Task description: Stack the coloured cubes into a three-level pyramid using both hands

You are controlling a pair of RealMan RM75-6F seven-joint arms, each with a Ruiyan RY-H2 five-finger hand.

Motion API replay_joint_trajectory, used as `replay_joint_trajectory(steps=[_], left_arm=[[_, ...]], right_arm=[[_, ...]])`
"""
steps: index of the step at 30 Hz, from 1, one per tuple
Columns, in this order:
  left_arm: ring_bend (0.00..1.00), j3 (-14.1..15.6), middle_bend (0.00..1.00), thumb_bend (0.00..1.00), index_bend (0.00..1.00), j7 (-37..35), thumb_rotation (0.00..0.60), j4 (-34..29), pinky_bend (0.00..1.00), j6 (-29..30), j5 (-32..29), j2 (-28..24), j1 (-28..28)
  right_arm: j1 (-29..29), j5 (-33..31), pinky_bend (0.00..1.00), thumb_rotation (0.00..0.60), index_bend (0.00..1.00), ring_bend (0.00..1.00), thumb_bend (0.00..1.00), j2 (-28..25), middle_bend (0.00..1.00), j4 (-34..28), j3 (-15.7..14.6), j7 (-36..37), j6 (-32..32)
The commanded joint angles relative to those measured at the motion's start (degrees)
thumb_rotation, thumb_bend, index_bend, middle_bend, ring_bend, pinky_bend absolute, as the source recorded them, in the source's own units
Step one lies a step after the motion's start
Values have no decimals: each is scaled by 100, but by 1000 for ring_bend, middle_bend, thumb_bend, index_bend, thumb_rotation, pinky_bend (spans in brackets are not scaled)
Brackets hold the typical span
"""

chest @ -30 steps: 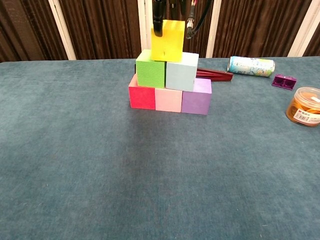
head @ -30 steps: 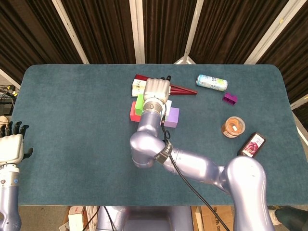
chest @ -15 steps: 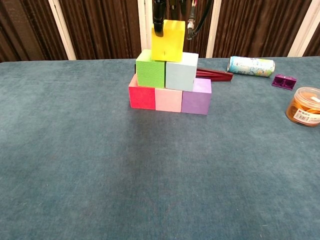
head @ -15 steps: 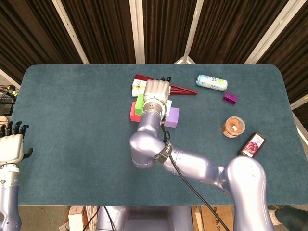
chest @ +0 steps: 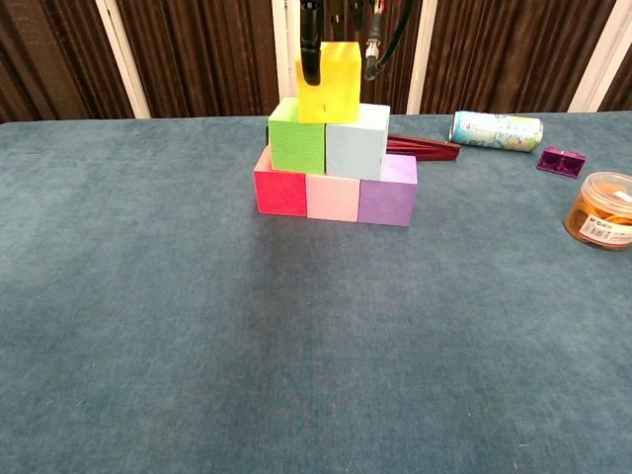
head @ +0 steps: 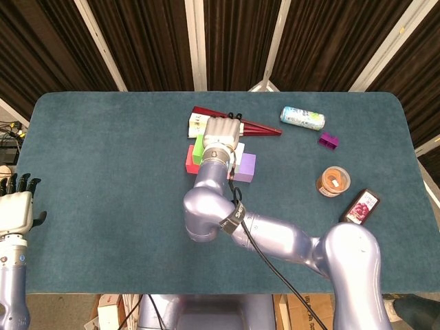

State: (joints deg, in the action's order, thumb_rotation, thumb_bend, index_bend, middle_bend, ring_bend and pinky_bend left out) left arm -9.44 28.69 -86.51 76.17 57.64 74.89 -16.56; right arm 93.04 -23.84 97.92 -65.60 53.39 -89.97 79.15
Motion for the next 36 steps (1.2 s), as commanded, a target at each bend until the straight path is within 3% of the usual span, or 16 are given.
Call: replay_joint_trajectory(steps=[1,7,16,30,36], left_arm=[[0,1,75,327,201,2,600,1,0,-2,-1,3,-1],[0,6,75,327,201,7,600,3,0,2,7,7,-4],[0,4,75,329,201,8,600,12,0,-8,-3,5,-7],[0,61,73,334,201,-177,600,23,0,-35,200,-36,1],[0,119,72,335,201,-468,600,145,0,-125,466,-56,-23]], right_arm=[[5,17,0,600,65,29,204,8,127,-3,5,17,-3],[-7,146,0,600,0,0,139,1,3,-51,-15,118,-28],[-135,138,0,600,0,0,139,-219,0,-481,121,228,34],[-868,-292,0,600,0,0,137,-1519,0,-2748,685,244,951],[-1721,197,0,600,0,0,137,-2159,0,-4126,736,903,717]])
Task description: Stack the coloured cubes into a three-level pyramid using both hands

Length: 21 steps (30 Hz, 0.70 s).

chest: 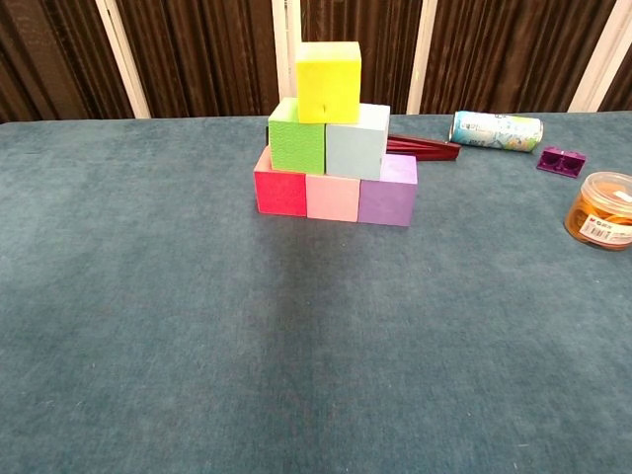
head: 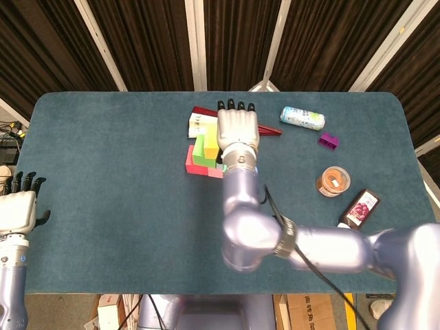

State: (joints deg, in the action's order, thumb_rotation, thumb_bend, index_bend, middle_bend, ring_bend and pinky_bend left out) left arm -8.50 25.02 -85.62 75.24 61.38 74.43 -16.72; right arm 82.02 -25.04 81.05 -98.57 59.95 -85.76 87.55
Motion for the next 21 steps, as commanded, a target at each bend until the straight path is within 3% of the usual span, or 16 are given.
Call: replay_joint_trajectory(steps=[1,6,11,21], left_arm=[[0,29,72,335,201,-158,600,72,0,-32,135,-17,-6],[0,8,71,335,201,-416,600,93,0,5,263,-68,23],[0,-49,69,335,201,-742,600,108,0,117,354,-153,106],[0,-25,68,335,201,-668,600,29,0,107,363,-182,135]], right_arm=[[-807,395,0,600,0,0,137,-562,0,-1044,92,671,-206],[-1479,668,0,600,0,0,138,-839,0,-1755,100,1398,-561],[-1988,1312,0,600,0,0,137,-1068,0,-2458,-293,2032,-991],[-1588,988,0,600,0,0,137,-956,0,-1841,-816,2771,-1436]])
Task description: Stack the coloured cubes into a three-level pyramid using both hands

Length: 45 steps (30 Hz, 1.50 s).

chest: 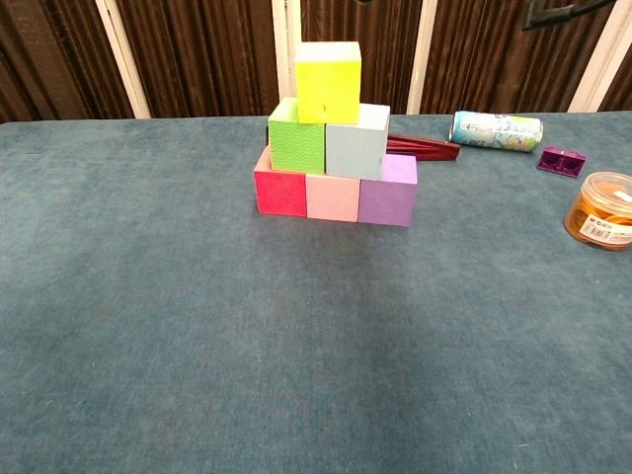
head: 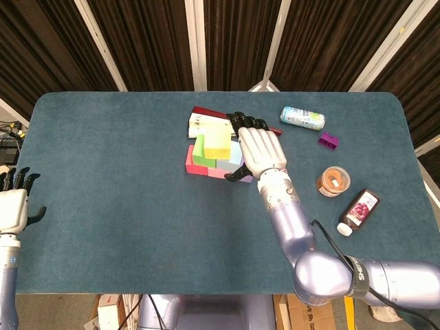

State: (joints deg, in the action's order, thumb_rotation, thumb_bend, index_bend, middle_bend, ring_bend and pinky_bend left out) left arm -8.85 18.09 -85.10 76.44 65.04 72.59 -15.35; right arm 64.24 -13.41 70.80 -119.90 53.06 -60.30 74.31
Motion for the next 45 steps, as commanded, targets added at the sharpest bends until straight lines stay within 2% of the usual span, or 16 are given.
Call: replay_joint_trajectory(steps=[1,8,12,20,28,32,36,40,45], left_arm=[[0,10,68,335,201,43,600,-35,0,-11,-2,1,-2],[0,-9,68,335,201,123,600,-84,0,42,-43,-1,27],[0,-9,68,335,201,179,600,-82,0,36,-51,18,19],[0,-35,67,335,201,136,600,-93,0,87,-33,9,45],[0,14,67,335,200,96,600,-188,0,212,126,-23,109],[0,70,67,335,200,60,600,-259,0,229,260,-38,121],[0,176,67,335,200,-38,600,-269,0,161,487,-36,97],[0,230,67,335,200,-2,600,-244,0,101,592,11,57],[0,238,67,335,200,24,600,-193,0,58,623,69,28]], right_arm=[[245,-236,0,600,0,0,138,96,0,416,-151,299,-164],[440,-366,0,600,0,0,138,166,0,1157,-371,698,-349],[400,-395,0,600,0,0,137,77,0,1232,-501,827,-381],[-116,16,0,600,0,0,137,-313,0,770,-827,1283,-651],[-1075,1061,0,600,0,0,138,-954,0,-190,-1225,2035,-880],[-1851,2282,0,600,0,0,137,-1253,0,-872,-1673,2510,-782],[-2839,4066,0,600,0,0,137,-1385,0,-1273,-2442,3130,-797],[-3577,5623,0,600,0,0,137,-1301,0,-1075,-3200,3673,-794],[-4332,7380,0,600,0,0,137,-1020,0,-529,-3950,4492,-489]])
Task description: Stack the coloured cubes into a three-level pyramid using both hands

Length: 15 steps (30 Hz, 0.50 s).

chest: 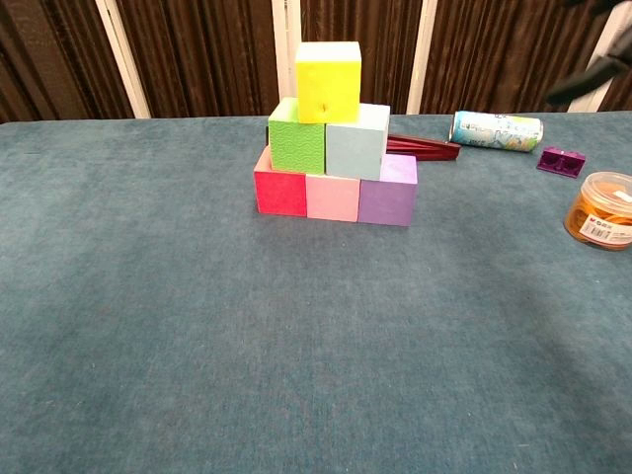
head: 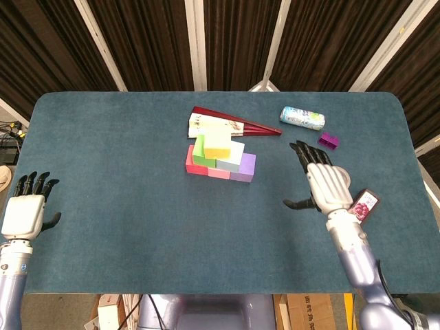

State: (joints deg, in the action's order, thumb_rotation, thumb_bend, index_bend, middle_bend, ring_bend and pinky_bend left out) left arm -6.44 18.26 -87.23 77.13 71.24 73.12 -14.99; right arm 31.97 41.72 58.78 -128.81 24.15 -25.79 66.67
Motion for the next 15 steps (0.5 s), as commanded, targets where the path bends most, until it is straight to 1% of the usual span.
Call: replay_joint_trajectory(steps=[1,4,7,12,15], left_arm=[[0,-4,67,335,200,7,600,26,0,-14,3,21,-10],[0,-11,67,335,200,0,600,52,0,-14,7,36,-11],[0,-21,67,335,200,-25,600,68,0,-4,19,42,-8],[0,-38,66,335,200,-59,600,109,0,23,36,53,2],[0,-40,65,335,200,-63,600,138,0,18,53,71,-5]], right_arm=[[-1190,2071,0,600,0,0,137,235,0,455,-1143,1137,354],[-1478,2811,0,600,0,0,138,451,0,821,-1469,1449,652],[-1644,3260,0,600,0,0,137,613,0,1118,-1677,1606,858],[-1844,3642,0,600,0,0,137,899,0,1600,-1909,1635,1143],[-1949,3817,0,600,0,0,137,1060,0,1876,-1997,1544,1335]])
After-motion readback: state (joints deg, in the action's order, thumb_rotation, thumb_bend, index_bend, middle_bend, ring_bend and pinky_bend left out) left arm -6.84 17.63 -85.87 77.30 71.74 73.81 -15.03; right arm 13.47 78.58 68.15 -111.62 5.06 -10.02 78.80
